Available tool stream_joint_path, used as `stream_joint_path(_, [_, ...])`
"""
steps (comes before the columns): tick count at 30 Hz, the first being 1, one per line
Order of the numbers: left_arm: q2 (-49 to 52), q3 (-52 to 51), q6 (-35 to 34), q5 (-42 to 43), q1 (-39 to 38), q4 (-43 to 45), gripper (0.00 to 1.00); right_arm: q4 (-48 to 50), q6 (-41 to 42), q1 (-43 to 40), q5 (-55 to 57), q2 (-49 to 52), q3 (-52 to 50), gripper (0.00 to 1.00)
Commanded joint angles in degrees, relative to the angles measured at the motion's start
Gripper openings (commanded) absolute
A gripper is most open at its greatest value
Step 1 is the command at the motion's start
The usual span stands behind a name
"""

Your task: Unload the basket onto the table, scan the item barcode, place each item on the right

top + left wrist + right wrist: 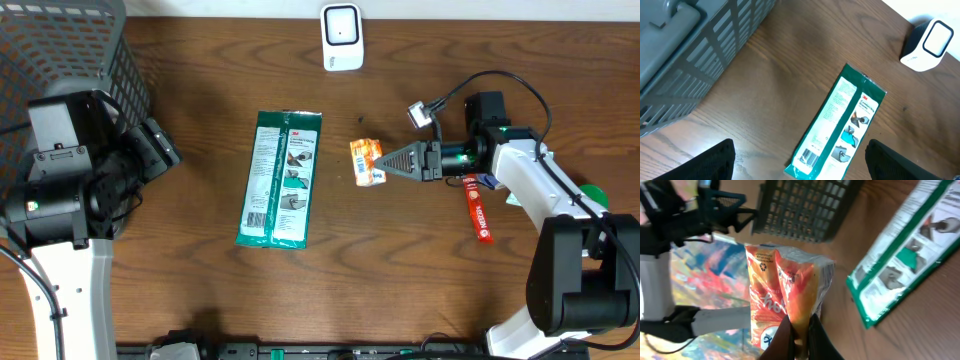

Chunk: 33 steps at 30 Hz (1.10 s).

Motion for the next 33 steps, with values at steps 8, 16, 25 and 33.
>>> stream_joint_path(8, [0.11,0.13,0.76,-0.35,0.28,-0.15,0.82,-5.95,-2.29,-0.09,-5.27,-0.37,0.02,0.01])
stream_joint_path(16, [0.11,0.13,0.76,-0.35,0.28,-0.15,0.81,-7.41,-2.29,0.72,-5.27,-0.37,0.02,0.01])
stream_joint_path(25, [0.11,0.13,0.76,-0.35,0.28,-0.15,0.81,-7.39,-2.27,2.47,-5.27,-0.37,0.02,0.01])
stream_joint_path(33, [0.11,0.13,0.76,-0.35,0.28,-0.15,0.81,-7.39,-2.27,2.47,-5.27,-0.37,0.02,0.01])
